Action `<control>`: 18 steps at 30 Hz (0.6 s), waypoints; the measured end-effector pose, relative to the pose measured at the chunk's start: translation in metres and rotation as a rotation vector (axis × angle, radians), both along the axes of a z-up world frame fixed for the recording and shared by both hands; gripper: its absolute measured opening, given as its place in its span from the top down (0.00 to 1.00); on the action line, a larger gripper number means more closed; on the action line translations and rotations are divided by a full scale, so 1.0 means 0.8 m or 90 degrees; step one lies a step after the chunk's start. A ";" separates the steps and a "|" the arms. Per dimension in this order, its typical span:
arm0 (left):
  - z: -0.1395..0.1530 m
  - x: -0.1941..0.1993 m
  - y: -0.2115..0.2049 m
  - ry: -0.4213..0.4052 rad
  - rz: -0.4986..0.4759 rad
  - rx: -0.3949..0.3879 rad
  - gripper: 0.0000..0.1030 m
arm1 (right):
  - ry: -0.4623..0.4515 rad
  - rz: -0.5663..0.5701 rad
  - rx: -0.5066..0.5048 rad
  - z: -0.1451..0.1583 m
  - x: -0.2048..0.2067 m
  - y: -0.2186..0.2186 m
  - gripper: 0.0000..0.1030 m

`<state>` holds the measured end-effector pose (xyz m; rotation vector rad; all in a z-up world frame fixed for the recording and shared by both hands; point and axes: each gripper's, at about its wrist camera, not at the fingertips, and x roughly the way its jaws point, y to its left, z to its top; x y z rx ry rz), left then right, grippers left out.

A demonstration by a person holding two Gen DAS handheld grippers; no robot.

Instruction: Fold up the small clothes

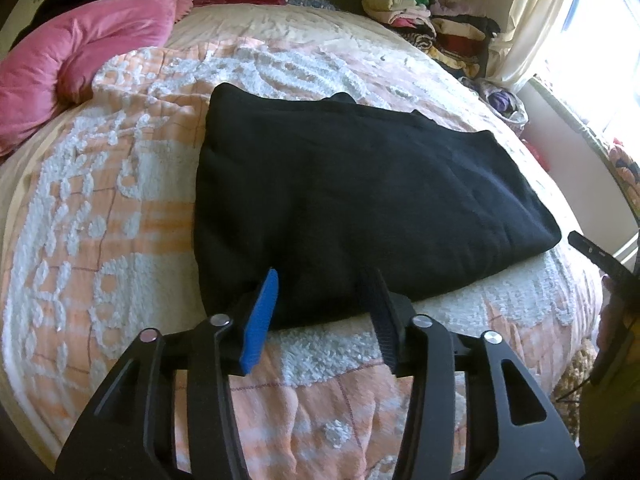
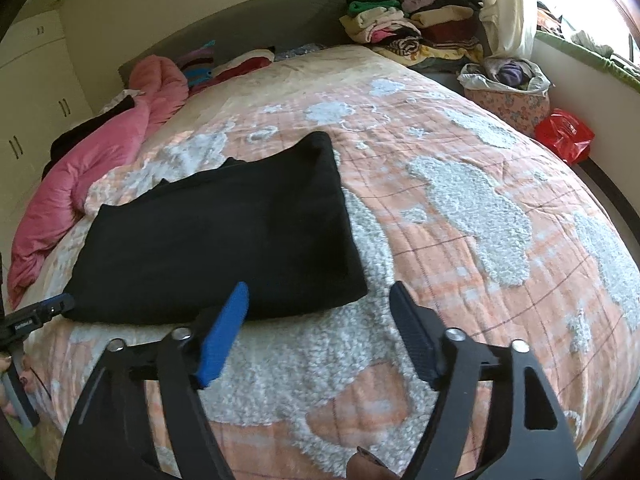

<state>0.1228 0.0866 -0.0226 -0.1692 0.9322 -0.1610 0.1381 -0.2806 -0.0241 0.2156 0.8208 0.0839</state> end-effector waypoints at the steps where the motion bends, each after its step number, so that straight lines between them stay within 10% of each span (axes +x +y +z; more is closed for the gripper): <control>1: 0.001 -0.001 0.000 -0.002 0.001 -0.002 0.52 | -0.001 0.003 -0.002 0.001 -0.001 0.003 0.20; 9: 0.021 -0.005 0.023 -0.036 0.041 -0.014 0.11 | -0.018 0.087 -0.042 0.011 -0.004 0.068 0.13; 18: 0.031 0.003 0.065 -0.042 0.111 -0.009 0.09 | -0.029 0.202 -0.073 0.016 0.004 0.164 0.10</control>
